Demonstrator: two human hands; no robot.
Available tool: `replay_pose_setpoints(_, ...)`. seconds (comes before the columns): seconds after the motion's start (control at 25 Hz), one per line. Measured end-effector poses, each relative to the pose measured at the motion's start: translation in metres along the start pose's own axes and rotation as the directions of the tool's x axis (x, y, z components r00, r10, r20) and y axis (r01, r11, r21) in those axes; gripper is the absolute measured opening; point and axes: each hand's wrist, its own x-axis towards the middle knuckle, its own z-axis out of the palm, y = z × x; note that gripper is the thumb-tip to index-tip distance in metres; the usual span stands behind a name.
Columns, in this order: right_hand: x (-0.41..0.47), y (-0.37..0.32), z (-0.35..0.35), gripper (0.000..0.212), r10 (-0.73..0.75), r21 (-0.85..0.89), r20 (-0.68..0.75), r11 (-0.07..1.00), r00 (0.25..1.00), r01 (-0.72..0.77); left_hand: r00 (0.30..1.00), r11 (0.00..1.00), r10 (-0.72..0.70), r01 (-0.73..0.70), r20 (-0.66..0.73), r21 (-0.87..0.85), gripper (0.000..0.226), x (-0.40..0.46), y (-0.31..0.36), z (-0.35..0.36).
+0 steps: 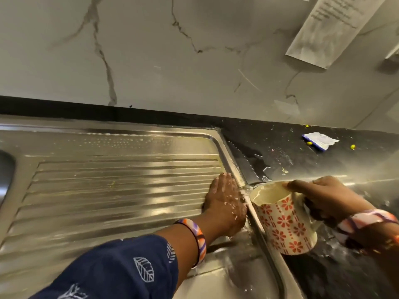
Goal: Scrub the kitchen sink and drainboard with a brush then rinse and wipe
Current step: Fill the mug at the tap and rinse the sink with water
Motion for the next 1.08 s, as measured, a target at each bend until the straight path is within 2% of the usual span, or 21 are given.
replay_pose_setpoints(0.44, 0.083, -0.076, 0.022, 0.04, -0.157, -0.209, -0.006, 0.966, 0.988, 0.152, 0.993, 0.995, -0.1, 0.101, -0.058, 0.013, 0.07, 0.085, -0.061, -0.012)
replay_pose_setpoints(0.6, 0.098, -0.096, 0.034, 0.039, -0.263, -0.375, -0.048, 0.899, 0.964, 0.226, 0.985, 0.991, -0.127, 0.122, -0.117, -0.053, 0.063, 0.102, -0.088, -0.015)
replay_pose_setpoints(0.72, 0.102, -0.11, 0.045, 0.04, -0.366, -0.44, -0.049, 0.843, 0.929, 0.309, 0.974, 0.99, -0.136, 0.128, -0.18, -0.056, 0.059, 0.095, -0.114, -0.014)
replay_pose_setpoints(0.84, 0.098, -0.122, 0.062, 0.044, -0.441, -0.446, -0.019, 0.807, 0.897, 0.387, 0.944, 0.976, -0.215, 0.2, -0.249, -0.087, 0.059, 0.069, -0.139, -0.012)
replay_pose_setpoints(1.08, 0.077, -0.149, 0.107, 0.042, -0.591, -0.452, 0.081, 0.696, 0.803, 0.557, 0.897, 0.923, -0.384, 0.378, -0.22, -0.071, 0.06, 0.008, -0.196, -0.021)
